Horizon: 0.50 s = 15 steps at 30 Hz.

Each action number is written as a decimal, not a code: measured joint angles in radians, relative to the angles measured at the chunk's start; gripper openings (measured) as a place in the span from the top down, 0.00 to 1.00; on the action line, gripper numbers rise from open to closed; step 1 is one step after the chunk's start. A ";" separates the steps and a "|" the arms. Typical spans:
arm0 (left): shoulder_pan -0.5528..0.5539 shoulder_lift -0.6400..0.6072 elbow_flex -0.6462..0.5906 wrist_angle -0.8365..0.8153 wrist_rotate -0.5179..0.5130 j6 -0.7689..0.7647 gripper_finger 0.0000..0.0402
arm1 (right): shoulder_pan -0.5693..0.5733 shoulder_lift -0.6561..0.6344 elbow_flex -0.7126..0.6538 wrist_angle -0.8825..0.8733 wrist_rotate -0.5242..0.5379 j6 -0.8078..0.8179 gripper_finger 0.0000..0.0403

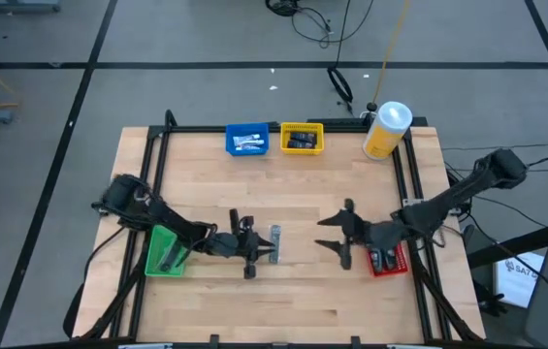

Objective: Pick & Place Travel size toiletries
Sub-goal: Put the black hair comb into the green bin

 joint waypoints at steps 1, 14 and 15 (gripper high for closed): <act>-0.003 -0.040 0.003 -0.041 -0.016 0.001 0.84 | -0.024 0.024 -0.044 0.116 -0.028 -0.018 0.42; 0.009 -0.385 0.002 -0.828 -0.176 -0.378 0.84 | -0.278 0.437 -0.070 0.392 -0.564 -0.035 0.42; 0.016 -0.373 0.002 -0.812 -0.176 -0.388 0.84 | -0.279 0.474 -0.047 0.393 -0.587 -0.051 0.42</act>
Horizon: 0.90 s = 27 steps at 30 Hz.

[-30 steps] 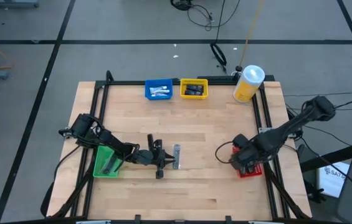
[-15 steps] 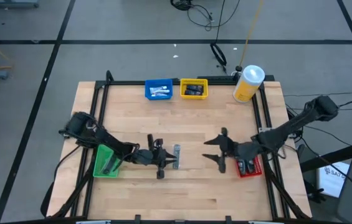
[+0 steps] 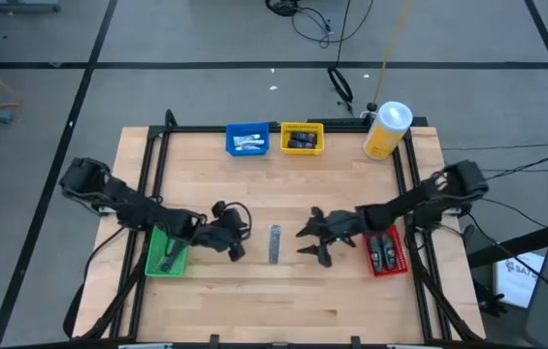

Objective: Pick & Place Travel size toiletries
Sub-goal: Put the black hair comb into the green bin

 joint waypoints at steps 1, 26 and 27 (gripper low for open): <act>0.007 0.018 0.001 0.021 0.001 -0.007 0.84 | 0.000 0.037 0.025 0.000 -0.019 -0.016 0.42; 0.084 0.469 0.001 0.763 0.036 0.122 0.84 | 0.041 0.338 0.327 -0.221 -0.044 -0.128 0.98; 0.085 0.468 0.001 0.763 0.036 0.122 0.84 | 0.041 0.320 0.327 -0.275 -0.044 -0.138 0.99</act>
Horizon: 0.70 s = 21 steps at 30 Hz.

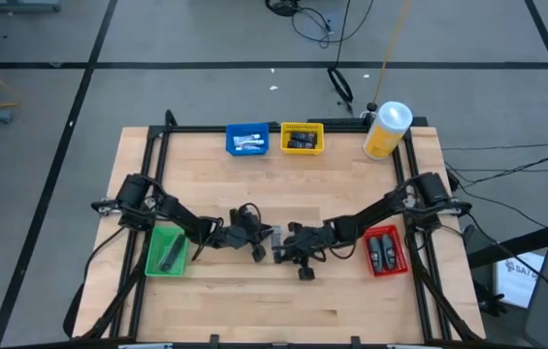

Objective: Pick & Place Travel size toiletries
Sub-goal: Put the black hair comb into the green bin

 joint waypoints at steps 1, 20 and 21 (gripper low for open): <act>0.000 -0.001 0.000 0.000 0.000 0.001 0.84 | 0.000 -0.018 0.000 -0.054 0.001 -0.010 0.99; -0.011 0.024 0.150 0.002 0.153 0.086 0.84 | -0.114 -0.439 -0.299 -0.114 0.389 0.097 0.95; -0.011 0.043 0.178 -0.003 0.171 0.095 0.84 | -0.153 -0.447 -0.318 -0.095 0.347 0.104 0.93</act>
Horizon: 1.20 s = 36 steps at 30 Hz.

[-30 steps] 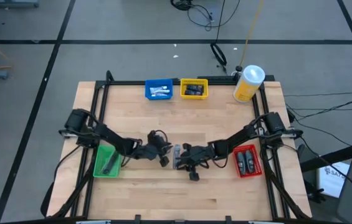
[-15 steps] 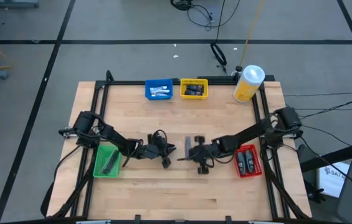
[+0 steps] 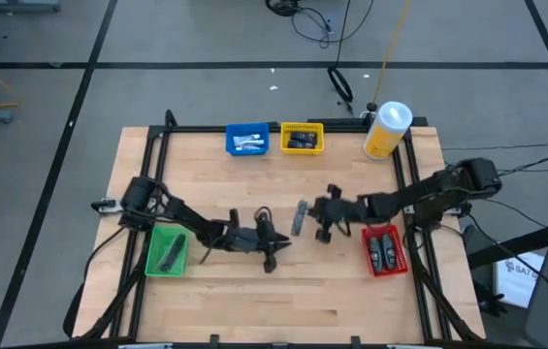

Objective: Pick & Place Travel size toiletries
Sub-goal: Put the black hair comb into the green bin

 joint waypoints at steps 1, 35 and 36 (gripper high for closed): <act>0.001 0.019 0.021 -0.016 0.012 0.004 0.84 | -0.039 -0.002 -0.016 0.038 -0.051 0.007 0.91; -0.080 -0.214 0.245 -1.193 -0.037 -0.053 0.84 | -0.227 0.151 -0.057 0.328 -0.564 -0.017 0.44; -0.082 -0.224 0.245 -1.206 -0.058 -0.062 0.84 | -0.216 0.152 -0.057 0.348 -0.564 -0.021 0.43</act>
